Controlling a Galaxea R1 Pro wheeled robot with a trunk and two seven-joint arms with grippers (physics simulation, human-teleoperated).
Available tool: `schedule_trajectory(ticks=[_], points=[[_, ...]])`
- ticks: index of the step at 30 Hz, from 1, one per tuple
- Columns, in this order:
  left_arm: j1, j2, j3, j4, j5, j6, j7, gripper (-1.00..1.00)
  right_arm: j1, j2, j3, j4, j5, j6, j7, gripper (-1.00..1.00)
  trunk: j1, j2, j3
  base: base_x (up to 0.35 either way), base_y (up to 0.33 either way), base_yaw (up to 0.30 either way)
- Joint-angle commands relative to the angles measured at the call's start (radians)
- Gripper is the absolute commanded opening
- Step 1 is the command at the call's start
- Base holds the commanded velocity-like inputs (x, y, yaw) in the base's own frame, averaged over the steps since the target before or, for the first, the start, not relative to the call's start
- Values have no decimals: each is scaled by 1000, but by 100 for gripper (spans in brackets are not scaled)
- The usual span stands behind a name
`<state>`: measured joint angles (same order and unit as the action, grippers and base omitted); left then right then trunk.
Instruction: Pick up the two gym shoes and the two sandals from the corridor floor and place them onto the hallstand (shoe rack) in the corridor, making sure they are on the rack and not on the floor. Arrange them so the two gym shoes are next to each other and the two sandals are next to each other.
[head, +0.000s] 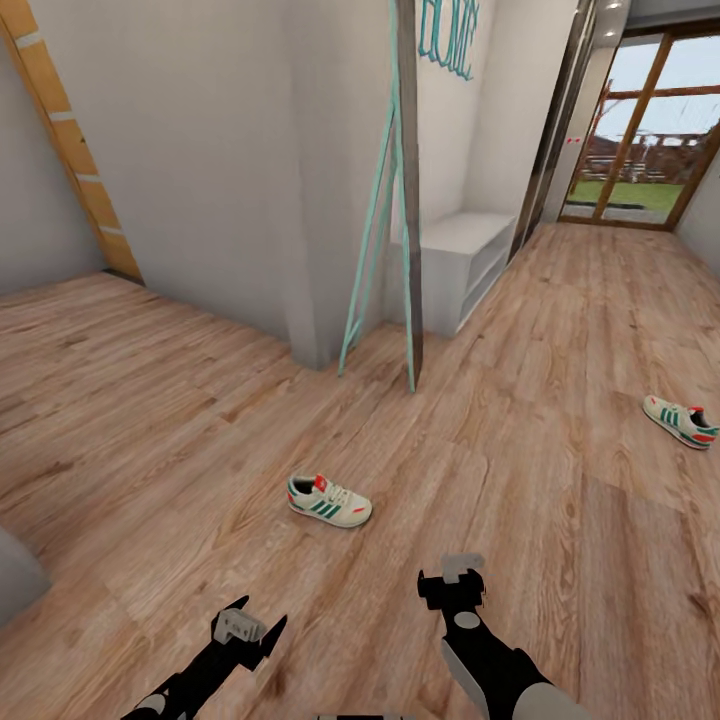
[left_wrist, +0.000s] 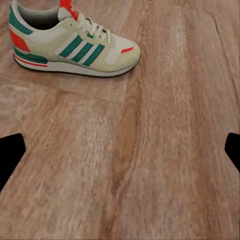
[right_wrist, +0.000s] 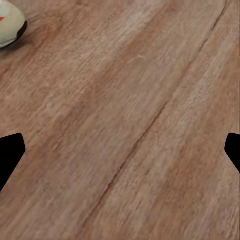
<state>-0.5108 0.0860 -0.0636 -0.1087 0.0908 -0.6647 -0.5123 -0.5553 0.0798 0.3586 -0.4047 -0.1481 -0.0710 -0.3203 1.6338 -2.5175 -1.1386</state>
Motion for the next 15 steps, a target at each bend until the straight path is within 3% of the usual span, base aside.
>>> schedule_trajectory(ticks=[1, 5, 6, 8, 15], points=[[0, 1, -1, 0, 0, 0, 41, 100, 0, 0, 0, 1, 1, 0, 0, 100, 0, 0, 0, 317, 148, -1], [0, 1, -1, 0, 0, -1, 164, 100, 0, 0, 0, 13, 2, 0, 0, 100, 0, 0, 0, 314, 174, -1], [0, 1, -1, 0, 0, -1, 164, 100, 0, 0, 0, 13, 2, 0, 0, 100, 0, 0, 0, 311, 186, -1], [0, 1, -3, 0, -1, -2, 244, 100, 0, 0, 0, 20, 2, 0, 1, 100, 0, 0, 0, 309, 183, 0], [0, 1, -4, 0, -2, -6, 310, 100, 0, 0, 1, 27, 2, 0, 4, 100, 0, 0, 0, 199, 84, 0]])
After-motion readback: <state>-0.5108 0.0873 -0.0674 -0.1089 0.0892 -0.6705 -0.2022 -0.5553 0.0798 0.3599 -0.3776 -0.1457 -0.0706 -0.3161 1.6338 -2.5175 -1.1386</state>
